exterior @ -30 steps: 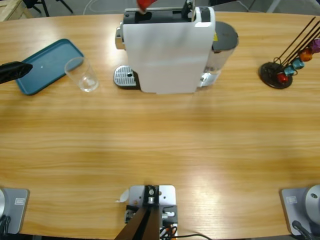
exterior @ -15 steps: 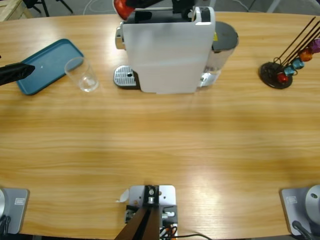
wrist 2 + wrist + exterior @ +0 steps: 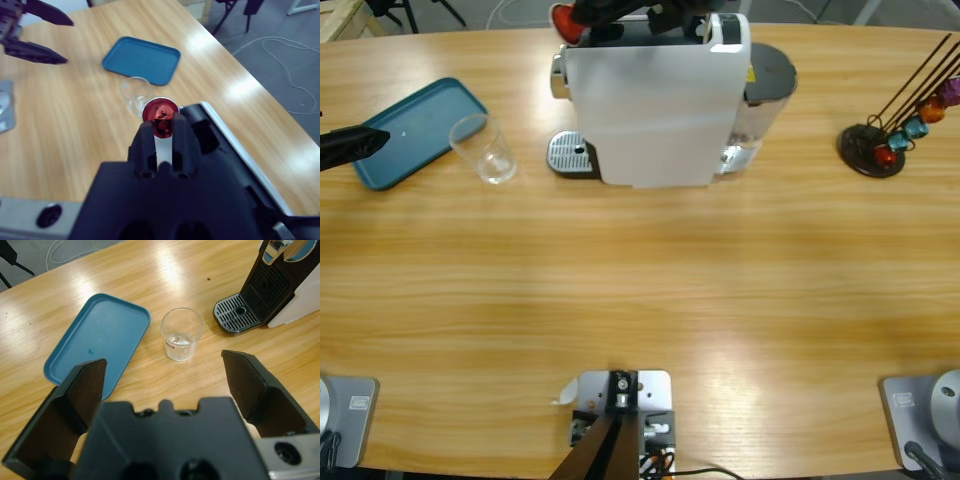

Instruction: Pour coffee

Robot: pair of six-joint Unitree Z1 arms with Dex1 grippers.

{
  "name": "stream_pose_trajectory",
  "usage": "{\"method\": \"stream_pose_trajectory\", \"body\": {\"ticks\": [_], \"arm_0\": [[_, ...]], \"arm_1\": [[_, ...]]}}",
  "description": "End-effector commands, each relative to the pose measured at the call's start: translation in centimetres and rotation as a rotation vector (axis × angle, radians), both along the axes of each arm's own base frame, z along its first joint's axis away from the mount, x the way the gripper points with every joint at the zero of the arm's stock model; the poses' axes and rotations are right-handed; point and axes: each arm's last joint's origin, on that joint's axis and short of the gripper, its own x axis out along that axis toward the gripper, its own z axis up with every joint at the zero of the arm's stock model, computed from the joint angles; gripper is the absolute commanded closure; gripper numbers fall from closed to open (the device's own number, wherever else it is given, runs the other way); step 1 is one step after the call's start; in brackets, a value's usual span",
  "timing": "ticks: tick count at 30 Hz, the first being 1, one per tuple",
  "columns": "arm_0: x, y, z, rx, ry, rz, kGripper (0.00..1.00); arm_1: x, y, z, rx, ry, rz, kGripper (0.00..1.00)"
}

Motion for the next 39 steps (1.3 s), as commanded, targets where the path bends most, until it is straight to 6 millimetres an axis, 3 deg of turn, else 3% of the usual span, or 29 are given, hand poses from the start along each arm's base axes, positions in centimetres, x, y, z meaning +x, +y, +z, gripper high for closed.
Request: {"method": "stream_pose_trajectory", "body": {"ticks": [1,22,39], "arm_0": [[0.2,-0.2,-1.2,0.035,0.037,0.007,0.004],[0.2,-0.2,-1.2,0.037,0.039,0.007,0.004],[0.2,-0.2,-1.2,0.036,0.038,0.009,0.004]], "arm_1": [[-0.1,0.5,-1.3,-0.088,-0.01,-0.048,1.0],[0.8,2.0,-2.1,-0.102,-0.005,-0.042,1.0],[0.5,1.4,-3.9,-0.159,0.025,-0.07,1.0]]}}
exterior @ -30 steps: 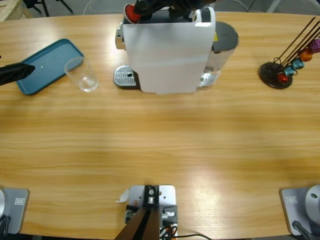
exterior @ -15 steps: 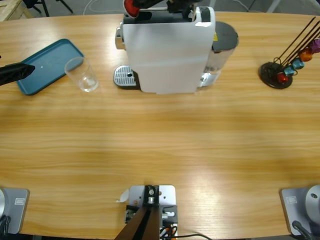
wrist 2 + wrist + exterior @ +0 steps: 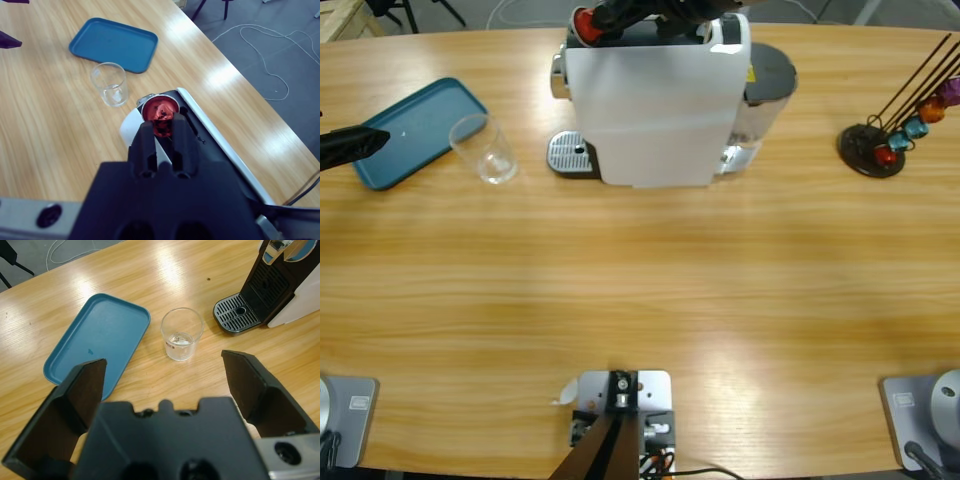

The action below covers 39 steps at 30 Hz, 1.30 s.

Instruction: Pour coffee

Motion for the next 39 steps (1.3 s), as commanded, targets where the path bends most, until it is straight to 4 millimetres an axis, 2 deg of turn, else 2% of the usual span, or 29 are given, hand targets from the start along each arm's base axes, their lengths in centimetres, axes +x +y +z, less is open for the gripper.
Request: {"method": "stream_pose_trajectory", "body": {"ticks": [1,5,7,9,10,12,15,17,18,19,21,22,23,27,30,32,36,39], "arm_0": [[0.2,-0.2,-1.2,0.036,0.038,0.008,0.004],[0.2,-0.2,-1.3,0.036,0.039,0.009,0.004],[0.2,-0.2,-1.2,0.036,0.039,0.008,0.004],[0.2,-0.2,-1.2,0.035,0.039,0.008,0.004],[0.2,-0.2,-1.3,0.036,0.04,0.008,0.004],[0.2,-0.2,-1.3,0.036,0.04,0.007,0.004],[0.2,-0.3,-1.3,0.037,0.041,0.007,0.004],[0.2,-0.2,-1.3,0.036,0.04,0.007,0.004],[0.2,-0.2,-1.3,0.036,0.04,0.007,0.003],[0.2,-0.2,-1.3,0.036,0.04,0.007,0.004],[0.2,-0.3,-1.3,0.037,0.041,0.007,0.002],[0.2,-0.2,-1.2,0.036,0.04,0.007,0.0],[0.2,-0.2,-1.3,0.036,0.04,0.007,0.0],[0.2,-0.2,-1.2,0.034,0.037,0.007,0.0],[0.2,-0.2,-1.2,0.036,0.039,0.007,0.0],[0.2,-0.2,-1.2,0.036,0.039,0.007,0.0],[0.2,-0.2,-1.2,0.035,0.039,0.007,0.0],[0.2,-0.2,-1.2,0.037,0.039,0.008,0.0]], "arm_1": [[0.2,0.7,-3.2,-0.084,0.058,0.003,1.0],[0.2,0.8,-3.1,-0.082,0.055,0.002,1.0],[0.2,0.7,-2.9,-0.082,0.054,0.001,0.92],[-0.2,0.5,-2.4,-0.075,0.048,0.004,0.888],[-0.5,0.3,-2.0,-0.071,0.044,0.007,0.741],[-1.6,0.1,-0.7,-0.052,0.032,0.03,0.619],[-4.7,-0.1,2.0,-0.003,0.006,0.098,0.321],[-6.9,-1.0,3.8,0.027,-0.012,0.131,0.118],[-7.9,-1.7,4.6,0.044,-0.024,0.148,0.052],[-8.9,-2.4,5.4,0.051,-0.027,0.16,0.069],[-10.7,-4.7,6.8,0.045,0.008,0.141,0.516],[-11.3,-5.7,7.1,0.037,0.02,0.117,0.8],[-11.9,-6.6,7.4,0.022,0.017,0.092,1.0],[-13.0,-9.9,8.4,0.01,-0.057,-0.11,1.0],[-11.8,-11.2,8.1,0.102,-0.047,-0.24,1.0],[-10.5,-10.8,7.8,0.131,-0.073,-0.28,1.0],[-7.5,-8.5,6.8,0.087,-0.1,-0.363,1.0],[-5.3,-6.8,4.9,0.037,-0.139,-0.425,1.0]]}}
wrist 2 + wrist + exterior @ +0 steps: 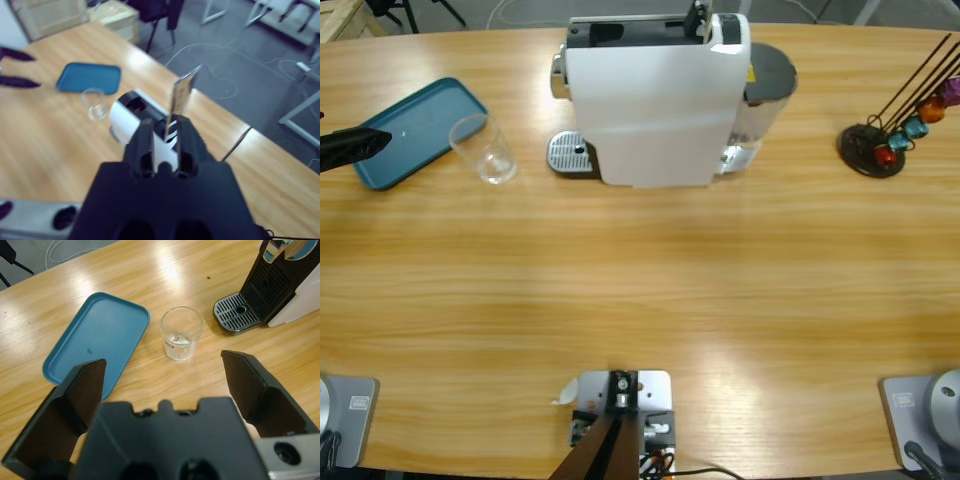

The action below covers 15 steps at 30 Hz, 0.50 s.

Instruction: Pour coffee

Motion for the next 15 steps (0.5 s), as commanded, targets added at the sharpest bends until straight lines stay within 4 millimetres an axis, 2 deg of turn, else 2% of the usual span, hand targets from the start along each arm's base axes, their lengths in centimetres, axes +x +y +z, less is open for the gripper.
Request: {"method": "stream_pose_trajectory", "body": {"ticks": [1,3,6,12,15], "arm_0": [[0.1,-0.2,-1.2,0.034,0.035,0.008,0.0],[0.1,-0.2,-1.2,0.034,0.035,0.008,0.0],[0.2,-0.2,-1.2,0.036,0.037,0.008,0.0],[0.2,-0.2,-1.3,0.039,0.04,0.008,0.0],[0.3,-0.3,-1.3,0.04,0.043,0.007,0.0]], "arm_1": [[5.4,3.9,-4.8,-0.114,-0.015,-0.164,1.0],[6.6,5.0,-6.2,-0.144,-0.015,-0.178,1.0],[7.3,6.1,-6.8,-0.144,-0.018,-0.171,1.0],[7.1,7.9,-6.7,-0.161,-0.035,-0.14,1.0],[6.7,10.3,-6.9,-0.177,-0.034,-0.099,1.0]]}}
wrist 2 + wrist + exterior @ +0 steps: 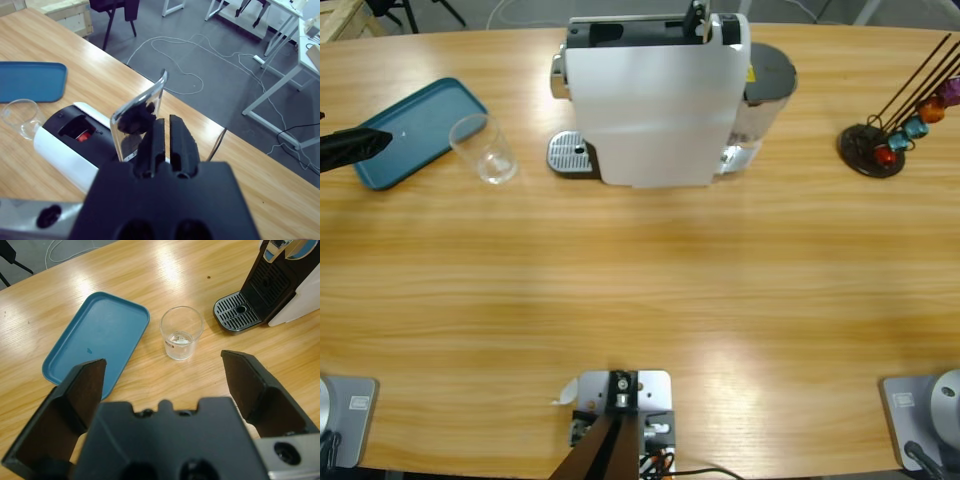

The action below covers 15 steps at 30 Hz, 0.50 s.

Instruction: Pour coffee

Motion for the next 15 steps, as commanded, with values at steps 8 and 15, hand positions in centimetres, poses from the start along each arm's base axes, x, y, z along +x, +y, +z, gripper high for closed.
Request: {"method": "stream_pose_trajectory", "body": {"ticks": [8,15], "arm_0": [[0.2,-0.3,-1.3,0.041,0.043,0.008,0.0],[0.3,-0.3,-1.4,0.043,0.044,0.008,0.0]], "arm_1": [[0.6,9.6,-3.8,-0.12,0.061,0.125,1.0],[0.7,10.1,-6.1,-0.152,0.109,0.133,1.0]]}}
